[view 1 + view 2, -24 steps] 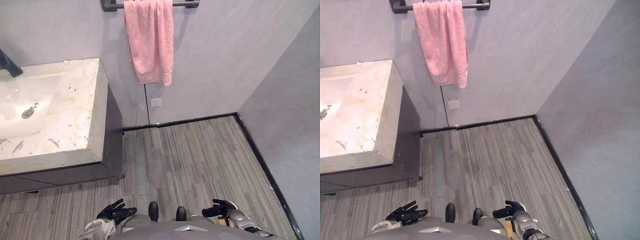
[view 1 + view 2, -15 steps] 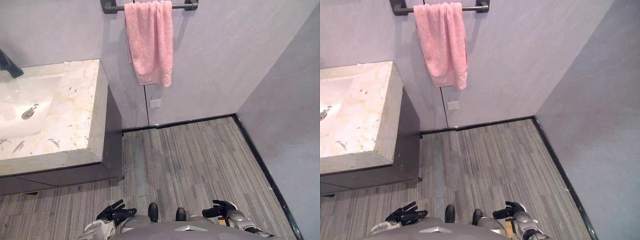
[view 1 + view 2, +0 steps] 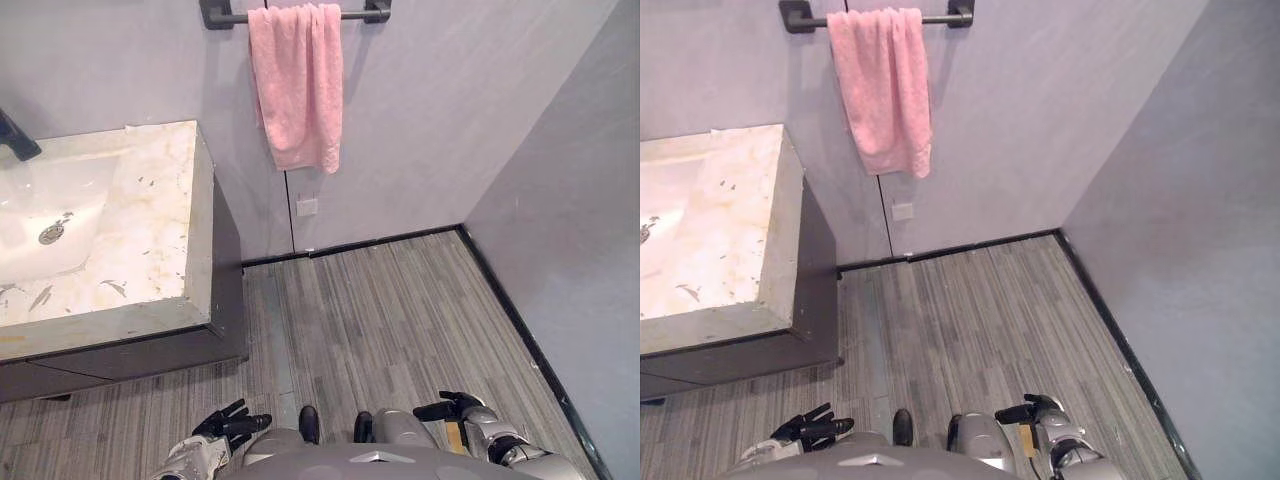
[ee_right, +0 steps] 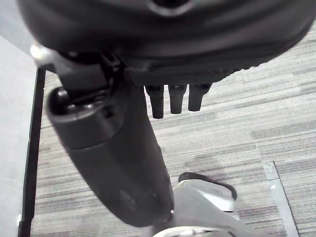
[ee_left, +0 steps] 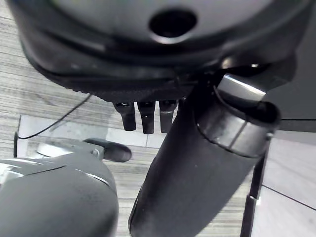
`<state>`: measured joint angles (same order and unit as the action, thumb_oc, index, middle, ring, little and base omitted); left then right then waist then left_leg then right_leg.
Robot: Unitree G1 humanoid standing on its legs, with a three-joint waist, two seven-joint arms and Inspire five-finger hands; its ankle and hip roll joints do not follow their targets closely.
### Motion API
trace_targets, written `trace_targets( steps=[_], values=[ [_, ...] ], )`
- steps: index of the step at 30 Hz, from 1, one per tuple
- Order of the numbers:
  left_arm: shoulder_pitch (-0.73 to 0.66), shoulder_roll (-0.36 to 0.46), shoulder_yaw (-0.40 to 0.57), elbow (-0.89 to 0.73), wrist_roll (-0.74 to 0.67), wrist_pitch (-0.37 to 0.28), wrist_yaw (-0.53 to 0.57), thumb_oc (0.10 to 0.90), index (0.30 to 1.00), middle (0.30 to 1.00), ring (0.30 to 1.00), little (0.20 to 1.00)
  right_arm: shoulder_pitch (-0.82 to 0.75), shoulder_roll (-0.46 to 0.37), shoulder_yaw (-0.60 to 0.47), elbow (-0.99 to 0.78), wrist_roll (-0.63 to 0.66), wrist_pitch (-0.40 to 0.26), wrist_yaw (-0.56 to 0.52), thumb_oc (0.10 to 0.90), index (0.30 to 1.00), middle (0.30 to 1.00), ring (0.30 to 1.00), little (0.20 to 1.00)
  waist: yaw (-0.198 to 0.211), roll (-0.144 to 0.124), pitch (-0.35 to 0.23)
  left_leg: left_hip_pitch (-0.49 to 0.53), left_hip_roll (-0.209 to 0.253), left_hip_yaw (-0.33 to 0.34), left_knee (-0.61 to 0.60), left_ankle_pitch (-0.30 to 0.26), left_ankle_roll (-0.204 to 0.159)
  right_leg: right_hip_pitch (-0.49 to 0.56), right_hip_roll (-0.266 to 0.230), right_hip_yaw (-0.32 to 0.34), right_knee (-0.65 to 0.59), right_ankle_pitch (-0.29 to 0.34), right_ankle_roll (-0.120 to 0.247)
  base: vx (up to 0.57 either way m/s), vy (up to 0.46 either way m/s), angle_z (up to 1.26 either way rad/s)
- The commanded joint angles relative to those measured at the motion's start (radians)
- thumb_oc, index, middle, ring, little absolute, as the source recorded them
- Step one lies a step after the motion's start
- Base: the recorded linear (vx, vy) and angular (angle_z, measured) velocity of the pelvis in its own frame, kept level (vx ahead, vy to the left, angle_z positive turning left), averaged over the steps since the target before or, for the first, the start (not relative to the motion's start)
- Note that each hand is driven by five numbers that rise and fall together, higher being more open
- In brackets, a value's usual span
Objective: Organize the bathroom.
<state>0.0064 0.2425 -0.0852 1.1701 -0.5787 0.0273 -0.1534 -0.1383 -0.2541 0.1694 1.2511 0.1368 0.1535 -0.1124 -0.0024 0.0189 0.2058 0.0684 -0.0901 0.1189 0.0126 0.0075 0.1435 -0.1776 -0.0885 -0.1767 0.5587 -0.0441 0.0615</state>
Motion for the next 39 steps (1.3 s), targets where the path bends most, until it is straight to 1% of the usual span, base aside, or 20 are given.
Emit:
trace_targets(
  steps=[1,2,4,5,6,8,9,11,12,13,14,15,17,20,24,26,32,35,37,39],
  values=[
    [0.013,-0.011,-0.019,-0.019,0.011,0.000,0.021,0.800,0.900,0.900,0.900,0.900,0.100,-0.020,0.020,0.047,0.058,0.031,0.013,0.800,0.900,0.900,0.900,0.900,-0.057,0.081,0.046,-0.027,0.003,0.001,0.153,-0.178,-0.056,-0.125,-0.097,0.045,0.029,0.100,0.041,0.27,-0.150,-0.16],
    [0.007,-0.013,-0.027,-0.019,0.016,0.001,0.021,0.800,0.900,0.900,0.900,0.900,0.113,-0.017,0.013,0.053,0.063,0.033,0.018,0.800,0.900,0.900,0.900,0.900,-0.074,0.067,0.057,-0.020,-0.015,-0.022,0.188,-0.211,-0.066,-0.089,-0.126,0.062,-0.212,0.135,0.054,0.34,-0.223,-0.06],
    [0.004,-0.012,-0.037,-0.024,-0.003,-0.011,0.021,0.800,0.900,0.900,0.900,0.900,0.122,-0.016,0.005,0.057,0.057,0.043,0.025,0.800,0.900,0.900,0.900,0.900,-0.084,0.048,0.065,-0.031,-0.031,-0.042,0.228,-0.260,-0.077,-0.070,-0.180,0.103,-0.435,0.202,0.091,0.29,-0.245,0.50],
    [0.005,-0.010,-0.035,-0.025,-0.025,-0.019,0.016,0.800,0.900,0.900,0.900,0.900,0.127,-0.014,-0.002,0.059,0.039,0.053,0.040,0.800,0.900,0.900,0.900,0.900,-0.089,0.043,0.074,-0.027,-0.029,-0.049,0.254,-0.295,-0.088,-0.058,-0.215,0.126,-0.562,0.246,0.108,0.41,-0.354,0.70],
    [0.013,-0.004,-0.019,-0.038,-0.048,-0.027,0.014,0.800,0.900,0.900,0.900,0.900,0.138,-0.007,-0.006,0.064,0.011,0.066,0.068,0.800,0.900,0.900,0.900,0.900,-0.088,0.042,0.093,-0.018,-0.010,-0.042,0.293,-0.331,-0.098,-0.052,-0.250,0.128,-0.621,0.275,0.121,0.37,-0.320,0.48],
    [0.029,-0.001,-0.005,-0.045,-0.031,-0.023,0.007,0.800,0.900,0.900,0.900,0.900,0.151,0.007,-0.008,0.069,0.017,0.069,0.076,0.800,0.900,0.900,0.900,0.900,-0.087,0.037,0.107,-0.017,0.009,-0.043,0.343,-0.361,-0.100,-0.055,-0.262,0.140,-0.584,0.269,0.119,0.33,-0.330,0.60],
    [0.033,0.000,-0.004,-0.049,-0.027,-0.017,0.016,0.800,0.900,0.900,0.900,0.900,0.155,0.014,-0.011,0.073,0.024,0.066,0.073,0.800,0.900,0.900,0.900,0.900,-0.089,0.033,0.108,-0.026,0.021,-0.042,0.369,-0.370,-0.101,-0.050,-0.264,0.147,-0.567,0.246,0.120,0.36,-0.406,0.40],
    [0.039,-0.009,0.003,-0.048,-0.030,0.000,0.023,0.800,0.900,0.900,0.900,0.900,0.154,0.027,0.001,0.090,0.027,0.056,0.072,0.800,0.900,0.900,0.900,0.900,-0.094,0.031,0.097,-0.026,0.055,-0.050,0.399,-0.376,-0.113,-0.053,-0.245,0.182,-0.454,0.221,0.121,0.29,-0.328,0.22],
    [0.039,-0.009,0.003,-0.048,-0.030,0.000,0.023,0.800,0.900,0.900,0.900,0.900,0.154,0.027,0.001,0.090,0.027,0.056,0.072,0.800,0.900,0.900,0.900,0.900,-0.094,0.031,0.097,-0.026,0.055,-0.050,0.399,-0.376,-0.113,-0.053,-0.245,0.182,-0.454,0.221,0.121,0.35,-0.329,0.59],
    [0.036,-0.017,-0.006,-0.056,-0.023,0.022,0.016,0.800,0.900,0.900,0.900,0.900,0.138,0.023,0.020,0.094,0.009,0.013,0.068,0.800,0.900,0.900,0.900,0.900,-0.101,0.037,0.088,-0.004,0.096,-0.036,0.396,-0.372,-0.123,-0.087,-0.222,0.192,-0.361,0.196,0.123,0.35,-0.313,0.34],
    [0.026,-0.020,-0.018,-0.052,-0.036,0.027,0.018,0.800,0.900,0.900,0.900,0.900,0.125,0.018,0.028,0.091,0.017,-0.002,0.048,0.800,0.900,0.900,0.900,0.900,-0.110,0.042,0.085,-0.007,0.114,-0.021,0.389,-0.361,-0.120,-0.102,-0.201,0.202,-0.330,0.167,0.124,0.35,-0.313,0.21],
    [0.026,-0.020,-0.018,-0.052,-0.036,0.027,0.018,0.800,0.900,0.900,0.900,0.900,0.125,0.018,0.028,0.091,0.017,-0.002,0.048,0.800,0.900,0.900,0.900,0.900,-0.110,0.042,0.085,-0.007,0.114,-0.021,0.389,-0.361,-0.120,-0.102,-0.201,0.202,-0.330,0.167,0.124,0.17,-0.169,0.03],
    [0.013,-0.019,-0.022,-0.056,-0.042,0.043,0.009,0.800,0.900,0.900,0.900,0.900,0.094,0.003,0.031,0.072,0.042,-0.022,-0.002,0.800,0.900,0.900,0.900,0.900,-0.116,0.041,0.084,-0.025,0.148,-0.008,0.408,-0.313,-0.124,-0.128,-0.155,0.194,-0.263,0.099,0.109,0.22,-0.280,0.12],
    [0.010,-0.014,-0.029,-0.044,-0.041,0.047,0.011,0.800,0.900,0.900,0.900,0.900,0.071,-0.022,0.014,0.041,0.062,-0.074,-0.034,0.800,0.900,0.900,0.900,0.900,-0.117,0.037,0.071,-0.002,0.164,-0.004,0.398,-0.253,-0.134,-0.131,-0.123,0.157,-0.257,0.077,0.084,0.27,-0.312,0.12],
    [0.026,0.002,-0.024,-0.018,-0.013,0.042,0.028,0.800,0.900,0.900,0.900,0.900,0.051,-0.038,0.009,-0.002,0.074,-0.087,-0.047,0.800,0.900,0.900,0.900,0.900,-0.114,0.025,0.044,0.017,0.179,-0.014,0.381,-0.159,-0.156,-0.105,-0.069,0.111,-0.282,0.043,0.047,0.19,-0.269,0.03],
    [0.023,0.008,-0.027,-0.011,-0.003,0.031,0.028,0.800,0.900,0.900,0.900,0.900,0.046,-0.044,0.007,-0.012,0.081,-0.071,-0.051,0.800,0.900,0.900,0.900,0.900,-0.117,0.026,0.031,0.025,0.195,-0.015,0.378,-0.092,-0.174,-0.075,-0.032,0.078,-0.323,0.026,0.019,0.17,-0.336,0.18],
    [-0.002,0.007,-0.032,-0.024,0.003,0.015,0.022,0.800,0.900,0.900,0.900,0.900,0.067,-0.039,0.005,0.005,0.081,-0.037,-0.052,0.800,0.900,0.900,0.900,0.900,-0.126,0.032,0.013,0.002,0.232,0.005,0.419,0.004,-0.200,-0.018,0.011,0.046,-0.393,0.009,-0.026,0.08,-0.249,0.20],
    [-0.013,0.005,-0.034,-0.041,0.029,0.012,0.015,0.800,0.900,0.900,0.900,0.900,0.094,-0.035,0.001,0.023,0.086,-0.015,-0.049,0.800,0.900,0.900,0.900,0.900,-0.137,0.031,-0.009,0.003,0.261,0.040,0.478,0.071,-0.222,0.023,0.036,0.028,-0.442,0.007,-0.054,0.08,-0.211,0.19],
    [-0.025,0.006,-0.035,-0.054,0.032,0.018,0.022,0.800,0.900,0.900,0.900,0.900,0.106,-0.039,-0.003,0.028,0.089,-0.006,-0.050,0.800,0.900,0.900,0.900,0.900,-0.143,0.030,-0.013,-0.018,0.270,0.070,0.525,0.078,-0.226,0.046,0.043,0.009,-0.465,0.004,-0.068,0.05,-0.165,0.46],
    [-0.031,0.010,-0.037,-0.067,0.048,0.019,0.027,0.800,0.900,0.900,0.900,0.900,0.112,-0.044,-0.007,0.033,0.108,-0.001,-0.048,0.800,0.900,0.900,0.900,0.900,-0.132,0.024,-0.006,-0.073,0.226,0.072,0.501,0.010,-0.197,0.080,0.042,-0.001,-0.494,0.010,-0.062,0.03,-0.140,0.53]
  ],
)
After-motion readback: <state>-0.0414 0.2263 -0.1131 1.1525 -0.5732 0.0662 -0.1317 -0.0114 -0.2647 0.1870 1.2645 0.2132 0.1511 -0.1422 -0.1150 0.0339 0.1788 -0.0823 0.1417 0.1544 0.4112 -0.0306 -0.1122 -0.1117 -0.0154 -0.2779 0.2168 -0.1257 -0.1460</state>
